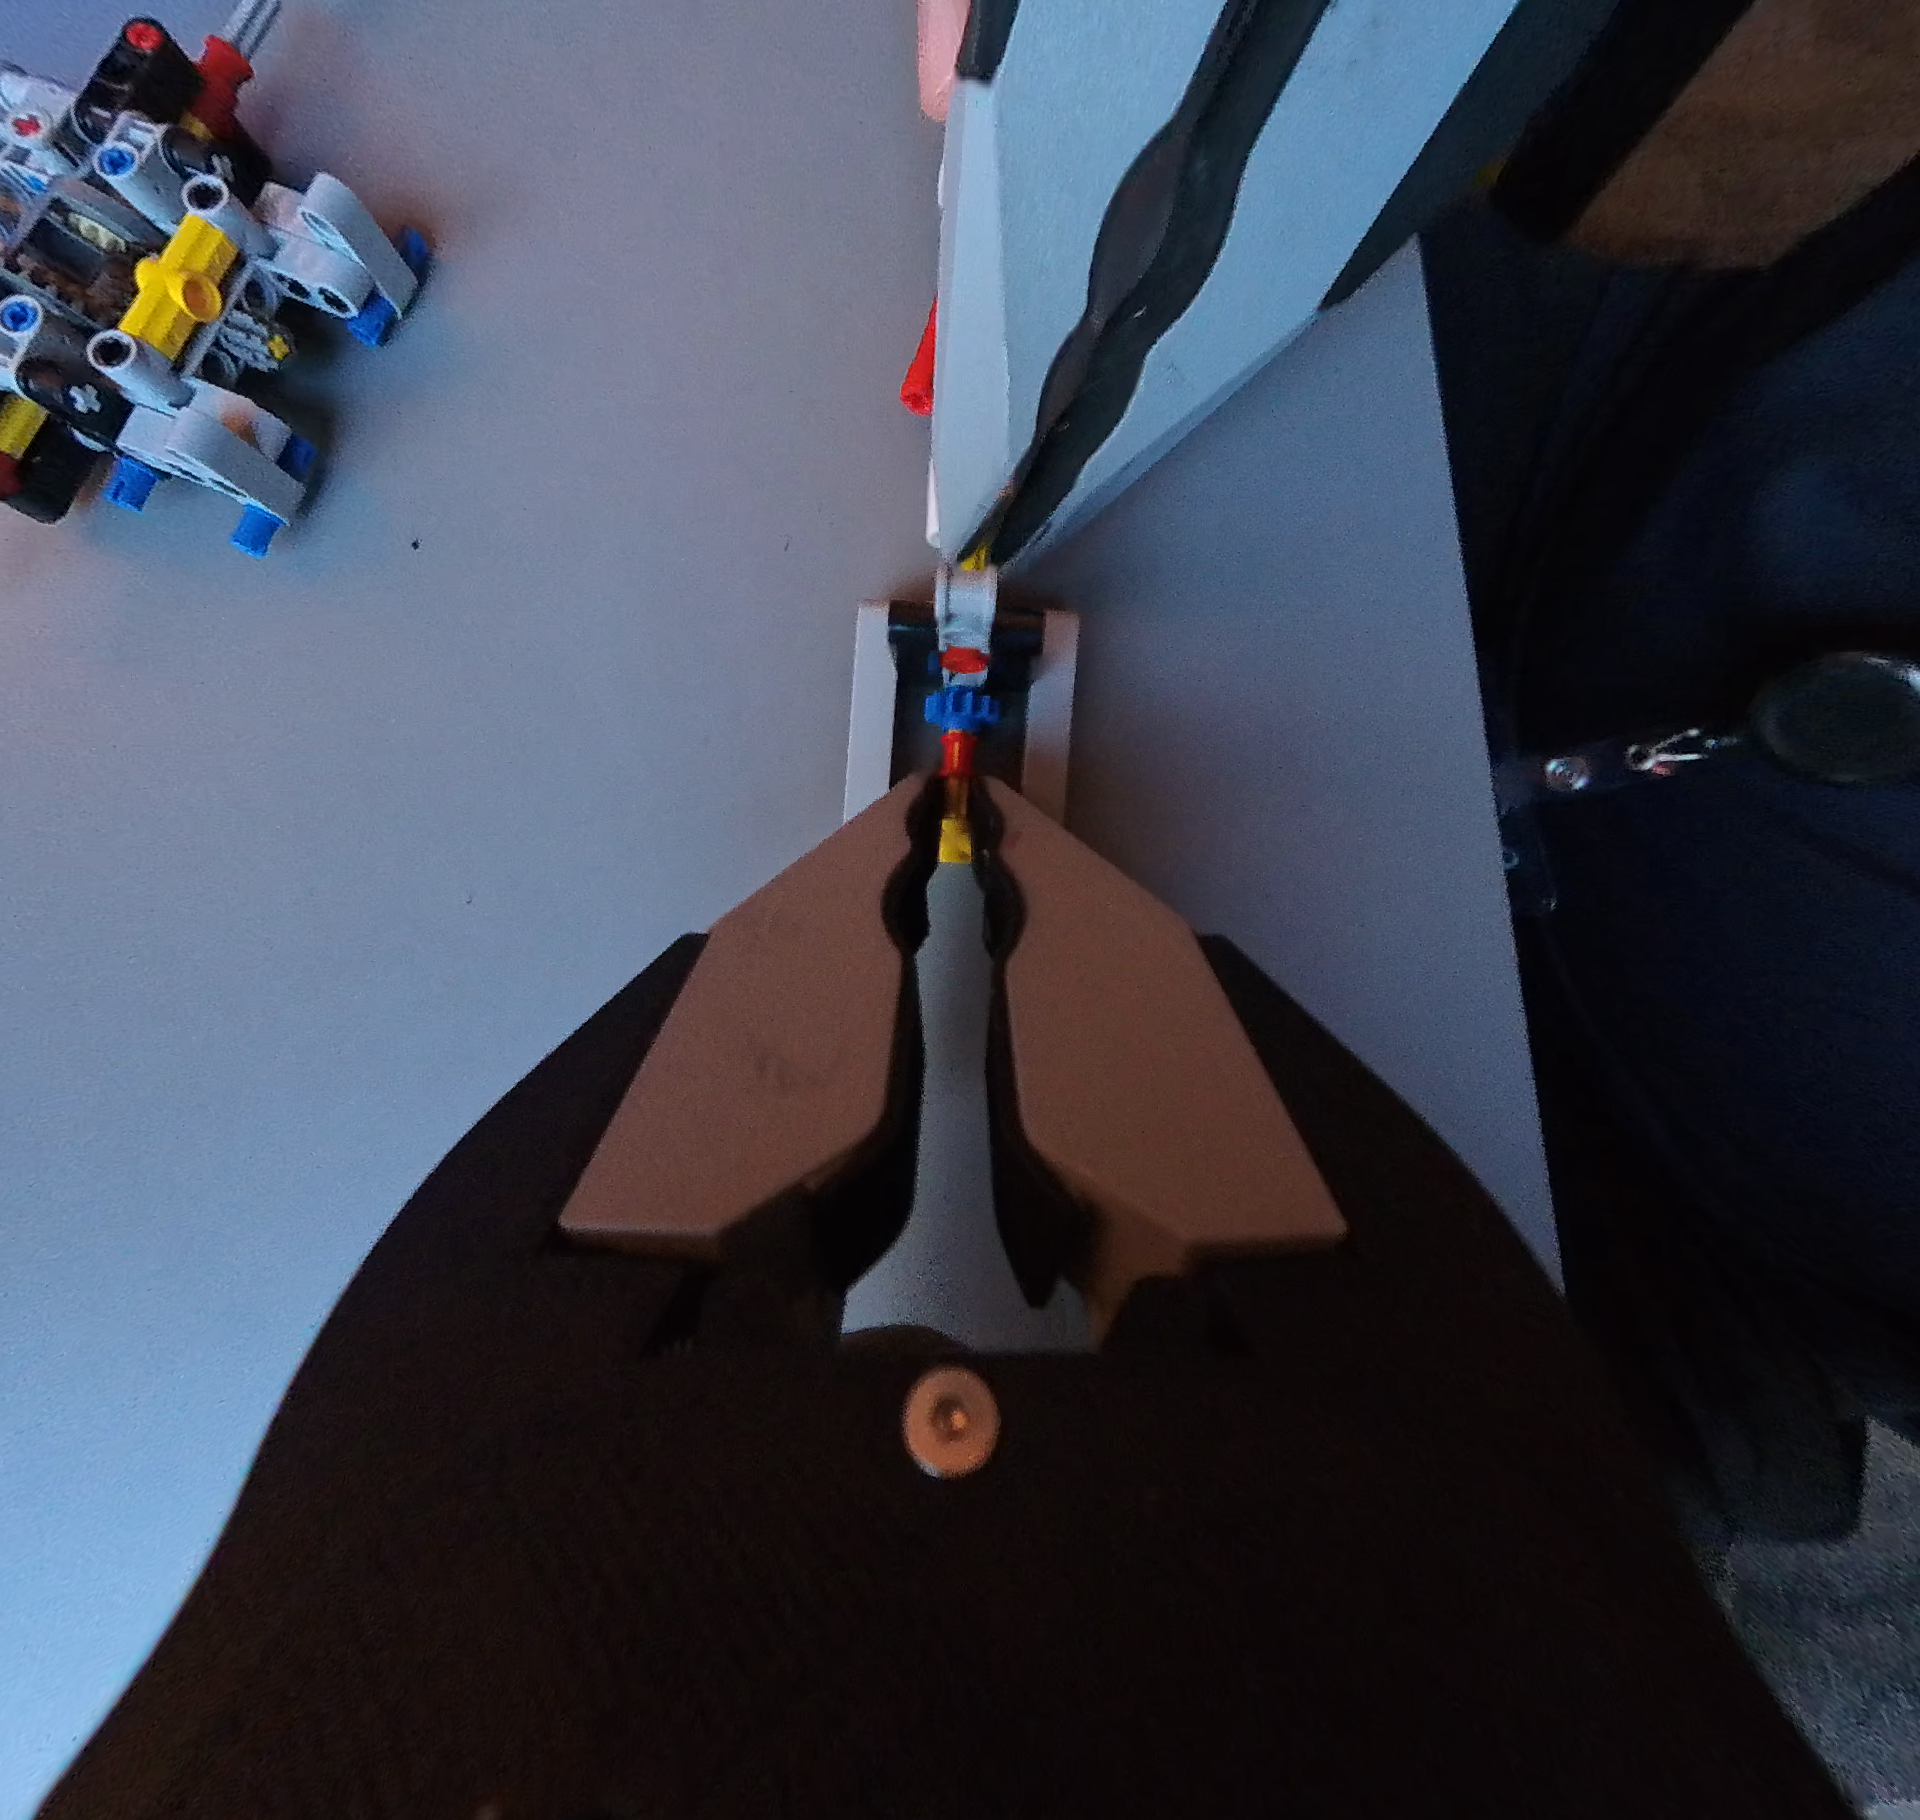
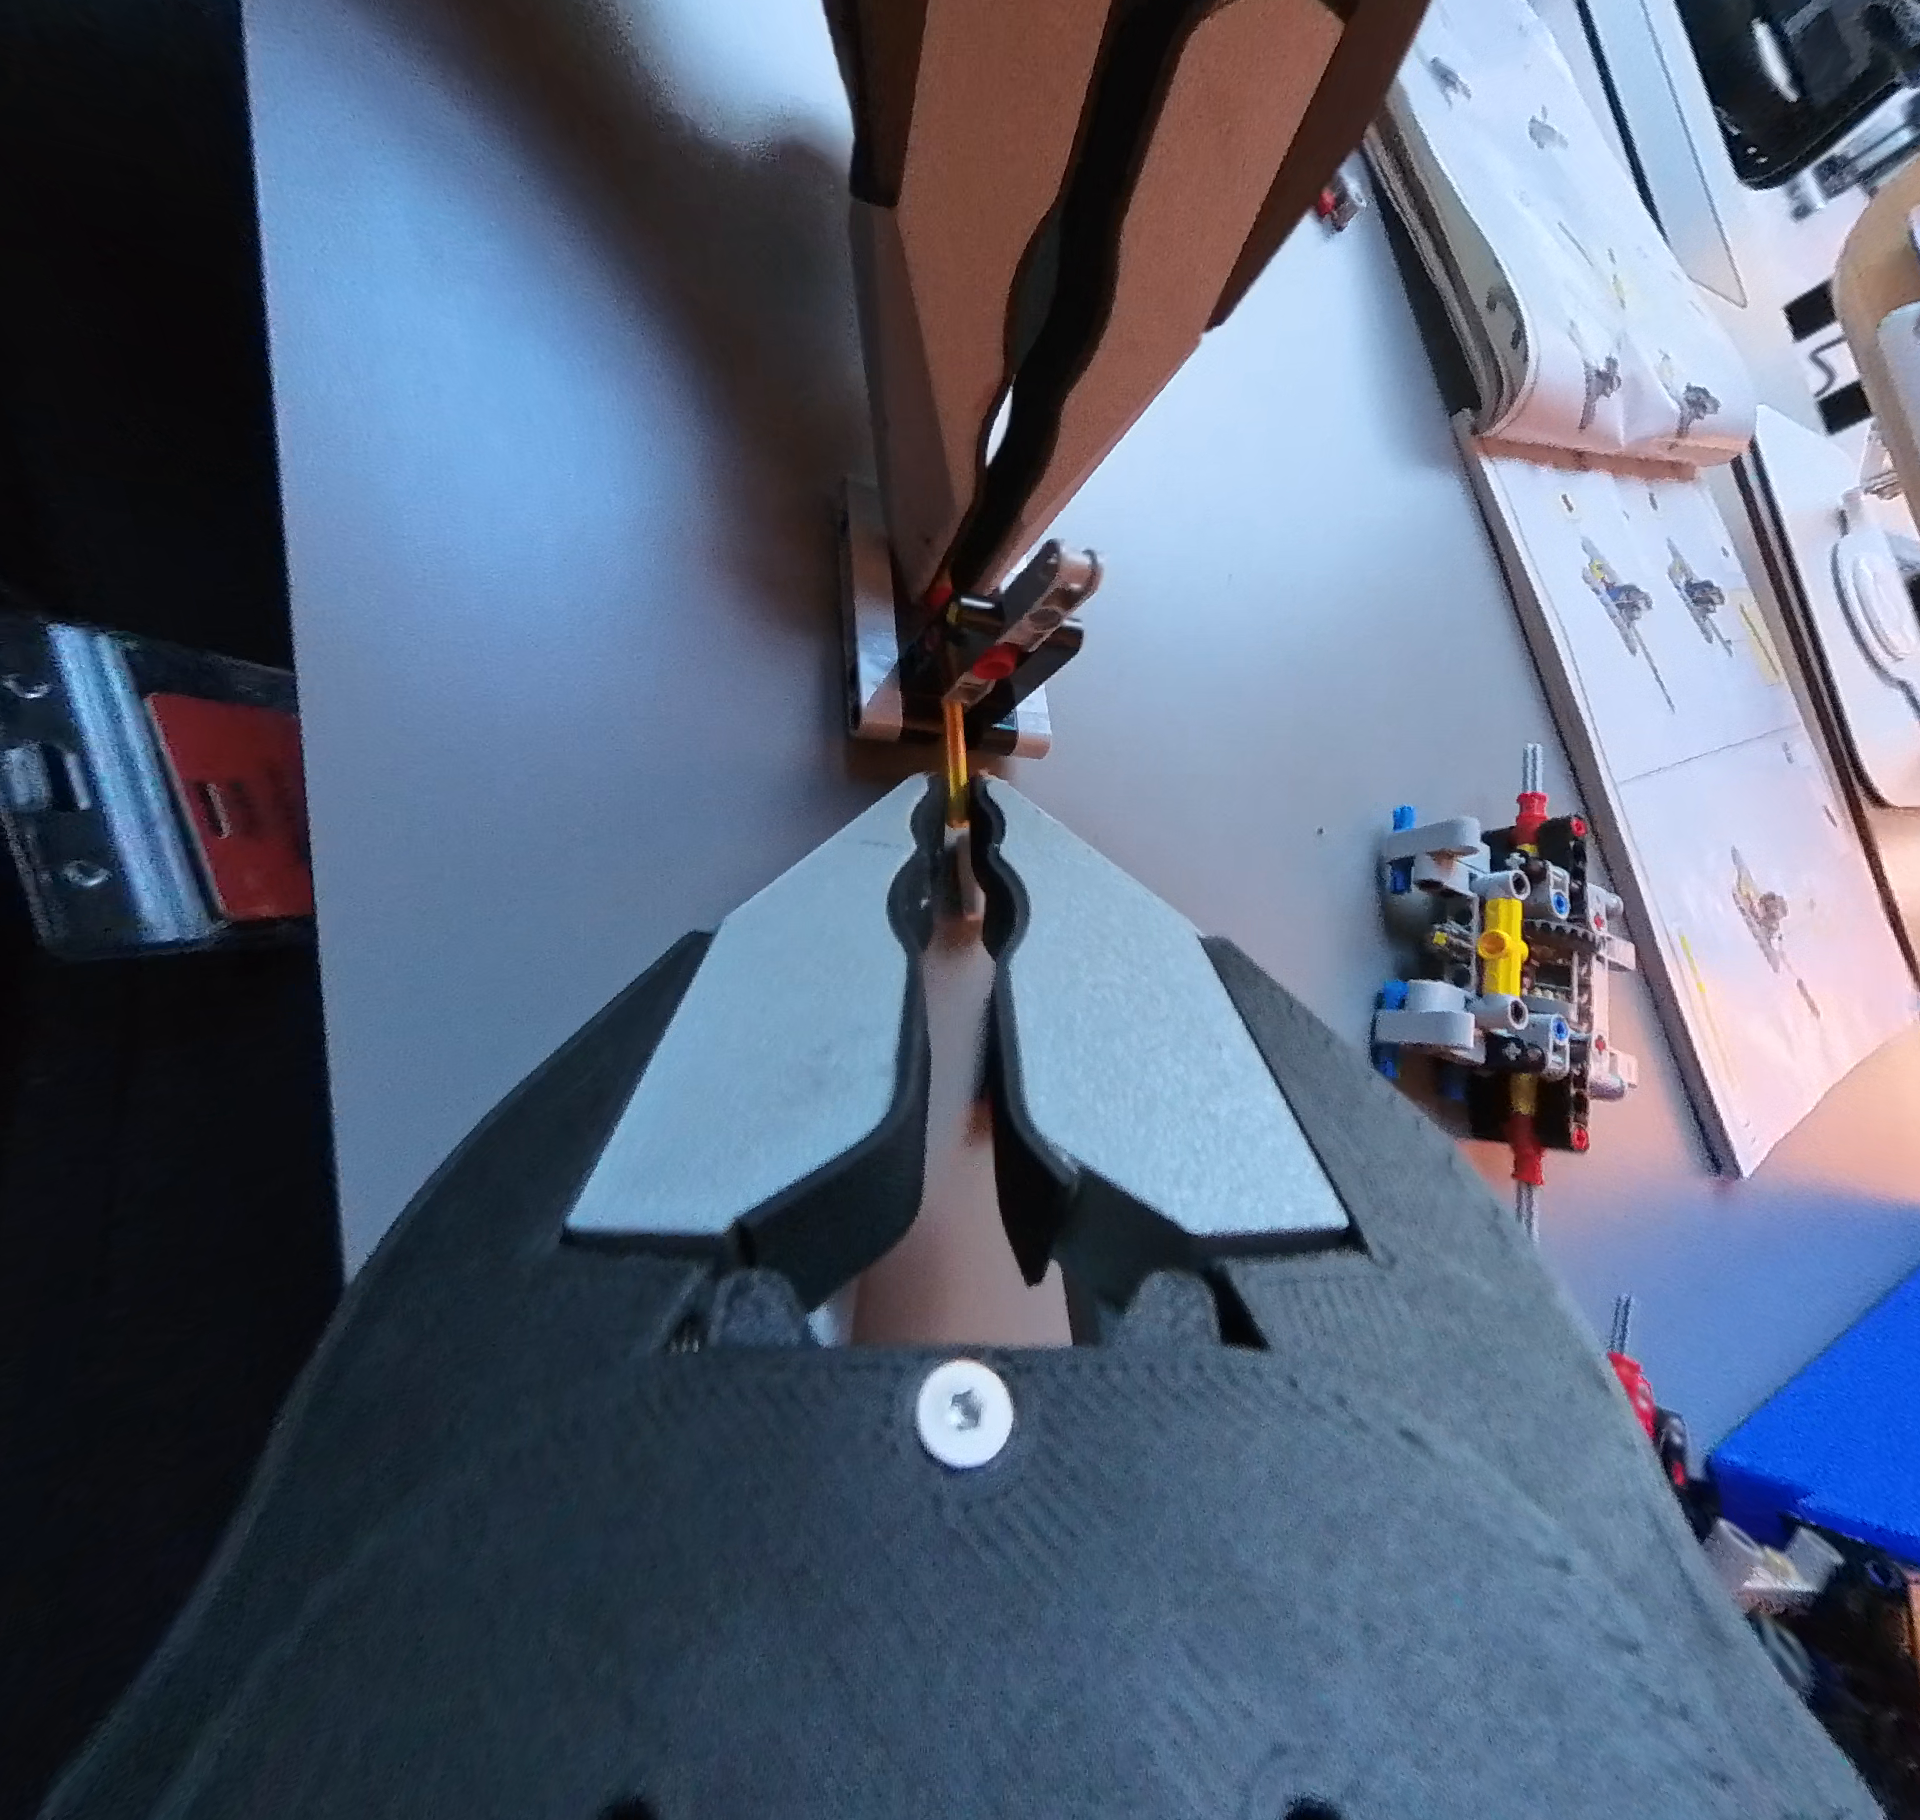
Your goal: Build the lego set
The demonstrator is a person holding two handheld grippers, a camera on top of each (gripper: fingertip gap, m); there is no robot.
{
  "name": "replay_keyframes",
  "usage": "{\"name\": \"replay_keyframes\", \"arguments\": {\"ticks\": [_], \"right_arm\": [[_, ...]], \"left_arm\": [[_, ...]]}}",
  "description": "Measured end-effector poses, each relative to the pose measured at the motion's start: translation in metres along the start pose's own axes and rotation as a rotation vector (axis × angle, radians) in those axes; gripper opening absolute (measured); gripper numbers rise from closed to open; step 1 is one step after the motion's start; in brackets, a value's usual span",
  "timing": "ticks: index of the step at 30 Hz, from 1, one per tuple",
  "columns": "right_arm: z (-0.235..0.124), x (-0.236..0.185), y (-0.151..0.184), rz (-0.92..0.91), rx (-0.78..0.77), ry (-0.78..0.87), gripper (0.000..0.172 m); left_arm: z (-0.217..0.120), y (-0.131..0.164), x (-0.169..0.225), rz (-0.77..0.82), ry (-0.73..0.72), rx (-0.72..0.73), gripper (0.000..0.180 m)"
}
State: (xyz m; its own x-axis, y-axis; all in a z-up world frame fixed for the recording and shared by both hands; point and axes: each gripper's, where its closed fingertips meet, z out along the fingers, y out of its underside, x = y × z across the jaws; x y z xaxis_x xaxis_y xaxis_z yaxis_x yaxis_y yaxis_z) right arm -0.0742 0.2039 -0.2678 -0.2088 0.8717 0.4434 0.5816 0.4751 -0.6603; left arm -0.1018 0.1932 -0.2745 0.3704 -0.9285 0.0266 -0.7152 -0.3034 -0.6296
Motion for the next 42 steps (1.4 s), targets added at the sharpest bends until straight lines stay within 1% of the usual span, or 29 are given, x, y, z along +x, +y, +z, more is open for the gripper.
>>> {"name": "replay_keyframes", "arguments": {"ticks": [3, 5, 10, 15, 24, 26, 28, 31, 33, 39, 42], "right_arm": [[-0.015, 0.001, 0.001, 0.041, 0.038, -0.033, 0.012], [-0.021, 0.001, 0.006, 0.089, 0.042, -0.069, 0.014], [-0.013, 0.010, 0.023, 0.089, -0.045, -0.071, 0.017], [-0.008, 0.006, 0.020, 0.085, -0.051, -0.142, 0.006], [-0.006, 0.006, 0.018, 0.095, -0.032, -0.166, 0.003], [-0.007, 0.010, 0.017, 0.015, -0.023, -0.110, 0.003], [-0.010, 0.012, 0.013, -0.112, -0.015, -0.035, 0.004], [-0.012, 0.014, 0.009, -0.307, -0.052, 0.081, 0.003], [-0.012, 0.016, 0.008, -0.399, -0.072, 0.142, 0.004], [-0.014, 0.021, 0.006, -0.513, -0.083, 0.230, 0.003], [-0.013, 0.022, 0.009, -0.614, -0.109, 0.269, 0.003]], "left_arm": [[0.001, -0.002, 0.000, -0.019, -0.013, 0.063, 0.002], [-0.001, -0.001, 0.001, -0.024, -0.022, 0.089, 0.002], [-0.006, 0.005, 0.001, -0.042, -0.040, 0.131, 0.002], [-0.008, 0.006, -0.001, -0.051, -0.055, 0.132, 0.002], [-0.008, 0.006, -0.001, -0.060, -0.045, 0.134, 0.002], [-0.008, 0.007, -0.001, -0.067, -0.040, 0.135, 0.002], [-0.008, 0.006, -0.001, -0.084, -0.031, 0.137, 0.002], [-0.008, 0.006, -0.001, -0.112, -0.017, 0.141, 0.002], [-0.008, 0.005, -0.001, -0.145, -0.003, 0.147, 0.002], [-0.007, 0.003, -0.002, -0.194, -0.003, 0.156, 0.002], [-0.007, 0.002, -0.002, -0.217, 0.002, 0.161, 0.002]]}}
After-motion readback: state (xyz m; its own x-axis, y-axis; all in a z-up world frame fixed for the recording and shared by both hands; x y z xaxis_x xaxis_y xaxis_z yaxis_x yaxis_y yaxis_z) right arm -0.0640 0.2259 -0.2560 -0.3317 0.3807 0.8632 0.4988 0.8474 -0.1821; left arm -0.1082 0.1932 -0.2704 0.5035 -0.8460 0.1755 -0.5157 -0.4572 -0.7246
